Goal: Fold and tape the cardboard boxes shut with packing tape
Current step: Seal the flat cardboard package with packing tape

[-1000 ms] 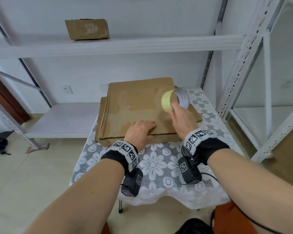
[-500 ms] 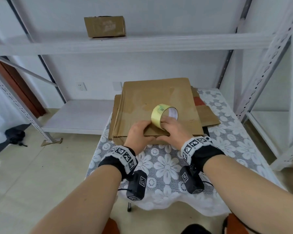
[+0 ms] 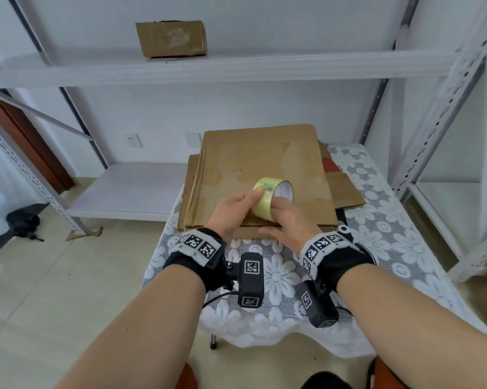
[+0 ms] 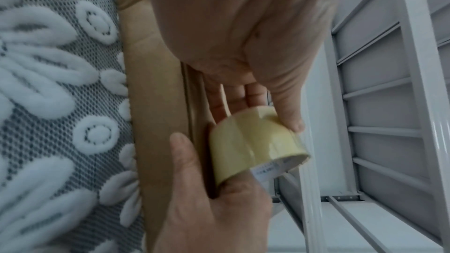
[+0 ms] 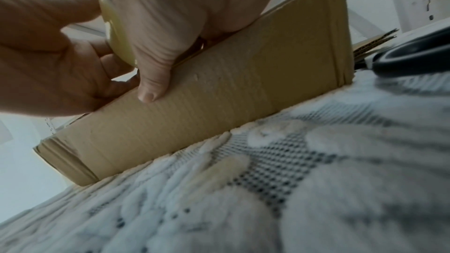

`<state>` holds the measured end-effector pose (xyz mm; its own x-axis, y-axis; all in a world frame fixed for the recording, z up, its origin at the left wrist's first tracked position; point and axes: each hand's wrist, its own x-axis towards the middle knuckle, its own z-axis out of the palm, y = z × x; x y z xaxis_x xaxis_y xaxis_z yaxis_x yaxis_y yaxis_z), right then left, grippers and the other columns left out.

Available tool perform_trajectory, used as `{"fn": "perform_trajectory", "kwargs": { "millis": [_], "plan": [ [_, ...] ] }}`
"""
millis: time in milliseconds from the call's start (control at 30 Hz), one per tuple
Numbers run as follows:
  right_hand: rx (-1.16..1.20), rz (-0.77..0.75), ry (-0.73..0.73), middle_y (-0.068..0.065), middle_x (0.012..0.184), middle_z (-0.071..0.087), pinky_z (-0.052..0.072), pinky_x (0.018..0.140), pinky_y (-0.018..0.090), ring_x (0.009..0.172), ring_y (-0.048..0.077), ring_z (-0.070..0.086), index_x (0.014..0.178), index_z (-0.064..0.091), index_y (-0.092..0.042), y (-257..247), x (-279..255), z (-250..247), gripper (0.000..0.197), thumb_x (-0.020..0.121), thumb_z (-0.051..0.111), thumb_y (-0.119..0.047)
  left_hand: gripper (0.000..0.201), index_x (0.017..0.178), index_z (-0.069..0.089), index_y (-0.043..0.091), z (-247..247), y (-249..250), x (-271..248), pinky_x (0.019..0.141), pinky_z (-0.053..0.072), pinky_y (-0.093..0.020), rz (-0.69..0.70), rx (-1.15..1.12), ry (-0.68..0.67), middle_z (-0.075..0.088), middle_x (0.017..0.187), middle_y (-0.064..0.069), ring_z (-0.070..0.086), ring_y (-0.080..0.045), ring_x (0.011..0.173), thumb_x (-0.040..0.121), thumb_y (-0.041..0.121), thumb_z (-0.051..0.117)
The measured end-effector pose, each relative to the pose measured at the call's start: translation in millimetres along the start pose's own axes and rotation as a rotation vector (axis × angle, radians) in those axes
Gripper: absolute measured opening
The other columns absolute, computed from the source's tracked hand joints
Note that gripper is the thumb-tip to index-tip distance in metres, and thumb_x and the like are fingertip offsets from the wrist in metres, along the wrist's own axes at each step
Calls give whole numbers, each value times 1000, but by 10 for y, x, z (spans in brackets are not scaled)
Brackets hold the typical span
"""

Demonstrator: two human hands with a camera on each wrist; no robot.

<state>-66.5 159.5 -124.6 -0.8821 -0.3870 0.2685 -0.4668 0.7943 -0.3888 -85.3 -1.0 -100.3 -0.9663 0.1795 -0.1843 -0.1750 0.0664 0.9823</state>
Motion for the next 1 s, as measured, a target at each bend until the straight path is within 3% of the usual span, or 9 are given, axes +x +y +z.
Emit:
{"fn": "perform_trajectory", "kwargs": {
  "millis": [133,233,333,467,567,733,833,900,1000],
  "plan": [
    [36,11,-1,7,131,54,27,98,17,123,22,45,114,64,4,-8,-8,-1,40,87,66,-25,64,103,72,2,51,57,40,92,56,-42,-53,34,55,74,97,-15,71,-30,96,84,62,61],
    [109,52,59,10,115,62,30,87,14,109,23,53,109,66,5,-55,9,-54,34,89,64,-22,50,107,70,2,15,42,-36,79,56,-26,-23,80,22,74,99,-12,71,-22,92,94,48,55],
    [169,105,110,15,101,64,28,75,12,97,26,57,104,66,5,-82,29,-85,28,90,63,-19,34,115,67,9,-58,-43,-107,86,50,-22,91,202,-77,72,108,-6,67,-15,101,88,30,68],
    [195,134,143,16,102,65,29,72,14,97,26,58,108,64,2,-101,27,-96,30,90,64,-22,96,144,39,20,-89,-230,-25,111,38,-36,295,824,-109,41,147,0,42,-16,133,62,29,86],
    [191,172,121,11,94,63,32,67,19,89,24,58,104,65,-2,-116,25,-124,29,90,62,-28,109,152,24,22,-36,-340,-38,119,16,-32,413,1203,-12,24,158,6,16,-17,147,64,34,87],
    [287,319,101,-4,61,46,35,53,17,59,14,45,65,48,-17,-131,62,-152,37,90,59,-41,101,149,32,22,-32,-202,-69,117,17,-31,315,1064,9,30,155,5,23,-16,143,65,41,85],
    [397,406,99,9,71,64,46,62,29,67,25,59,76,62,-8,-108,97,-145,44,87,58,-50,91,145,40,22,-35,-138,-89,116,30,-39,243,768,-37,44,146,2,35,-17,137,66,37,83],
    [468,430,122,12,78,69,50,70,38,74,27,64,86,69,-6,-92,103,-142,45,86,59,-50,76,144,44,19,-36,-61,-116,112,38,-39,203,479,-77,55,138,0,49,-13,129,75,18,78],
    [575,370,142,1,74,71,51,71,30,72,16,65,83,72,-9,-146,90,-201,32,88,62,-39,56,138,51,12,-38,126,-197,106,42,-25,105,211,-112,63,128,-2,59,-11,117,86,-9,51]
  ]
}}
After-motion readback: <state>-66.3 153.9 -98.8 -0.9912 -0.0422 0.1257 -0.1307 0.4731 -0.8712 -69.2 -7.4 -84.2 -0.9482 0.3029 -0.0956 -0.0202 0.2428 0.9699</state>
